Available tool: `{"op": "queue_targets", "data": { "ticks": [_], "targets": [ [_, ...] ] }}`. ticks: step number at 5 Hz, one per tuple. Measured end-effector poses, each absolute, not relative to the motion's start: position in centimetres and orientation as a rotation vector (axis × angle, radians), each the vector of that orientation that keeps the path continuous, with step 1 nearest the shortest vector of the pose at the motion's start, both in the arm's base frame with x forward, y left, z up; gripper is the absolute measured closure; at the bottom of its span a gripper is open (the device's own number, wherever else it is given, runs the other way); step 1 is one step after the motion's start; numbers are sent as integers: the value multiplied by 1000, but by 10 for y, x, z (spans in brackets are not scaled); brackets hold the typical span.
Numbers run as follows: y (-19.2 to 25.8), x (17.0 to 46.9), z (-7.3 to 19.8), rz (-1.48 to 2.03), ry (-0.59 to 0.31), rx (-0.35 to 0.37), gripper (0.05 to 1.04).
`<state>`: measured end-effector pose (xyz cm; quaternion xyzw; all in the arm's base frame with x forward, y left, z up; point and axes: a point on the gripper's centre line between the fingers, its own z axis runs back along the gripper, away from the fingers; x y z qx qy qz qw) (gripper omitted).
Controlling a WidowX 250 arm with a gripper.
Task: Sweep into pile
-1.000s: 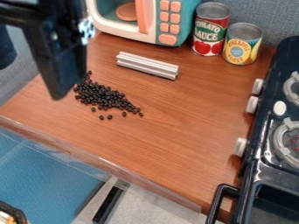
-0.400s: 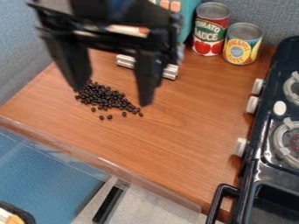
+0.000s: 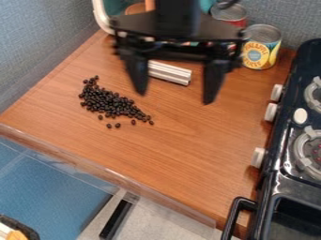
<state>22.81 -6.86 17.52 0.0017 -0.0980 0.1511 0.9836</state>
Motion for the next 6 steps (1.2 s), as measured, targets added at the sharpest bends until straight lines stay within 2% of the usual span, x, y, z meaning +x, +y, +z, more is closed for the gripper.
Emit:
{"op": "queue_targets", "data": {
  "ticks": [3,6],
  "targets": [
    [-83,326,135,634,-260,48,83],
    [-50,396,118,1102,-350,36,83]
  ]
}}
